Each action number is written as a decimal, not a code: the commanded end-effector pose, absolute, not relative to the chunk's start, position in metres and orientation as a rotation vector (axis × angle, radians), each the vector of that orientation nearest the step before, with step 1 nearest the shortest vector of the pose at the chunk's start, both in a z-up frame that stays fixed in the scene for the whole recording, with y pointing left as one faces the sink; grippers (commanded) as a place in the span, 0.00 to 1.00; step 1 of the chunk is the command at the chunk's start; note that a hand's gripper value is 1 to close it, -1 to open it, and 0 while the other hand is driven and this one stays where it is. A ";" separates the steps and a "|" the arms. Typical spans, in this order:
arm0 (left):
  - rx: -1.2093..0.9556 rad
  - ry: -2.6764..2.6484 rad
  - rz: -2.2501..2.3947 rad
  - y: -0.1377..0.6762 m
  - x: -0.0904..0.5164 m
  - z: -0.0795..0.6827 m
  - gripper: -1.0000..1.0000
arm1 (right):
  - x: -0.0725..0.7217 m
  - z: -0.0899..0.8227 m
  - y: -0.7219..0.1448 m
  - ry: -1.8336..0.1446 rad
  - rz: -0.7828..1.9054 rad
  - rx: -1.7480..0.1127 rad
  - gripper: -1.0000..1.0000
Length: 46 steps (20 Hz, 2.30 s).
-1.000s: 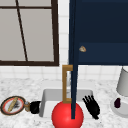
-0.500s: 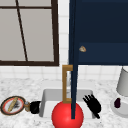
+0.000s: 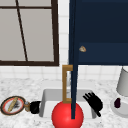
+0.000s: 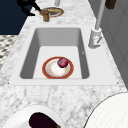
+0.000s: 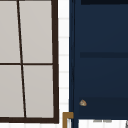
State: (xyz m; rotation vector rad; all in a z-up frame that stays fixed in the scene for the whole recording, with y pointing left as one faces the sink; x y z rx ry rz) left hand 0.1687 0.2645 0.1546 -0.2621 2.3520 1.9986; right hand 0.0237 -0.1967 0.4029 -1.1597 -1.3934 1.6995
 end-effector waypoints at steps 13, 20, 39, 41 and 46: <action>-0.262 2.352 1.999 0.265 0.169 0.155 0.50 | 0.015 0.479 -0.204 -1.352 1.609 -1.094 0.00; -0.262 2.352 1.999 0.265 0.169 0.155 0.50 | 0.016 0.519 -0.204 -1.365 1.594 -1.076 0.00; -0.262 2.352 1.999 0.265 0.169 0.155 0.50 | 0.028 0.627 -0.204 -1.382 1.587 -1.028 0.00; -0.262 2.352 1.999 0.265 0.169 0.155 0.50 | 0.030 0.640 -0.204 -1.383 1.584 -1.028 0.00; -0.262 2.352 1.999 0.265 0.169 0.155 0.50 | 0.049 0.667 -0.204 -1.373 1.575 -1.012 0.00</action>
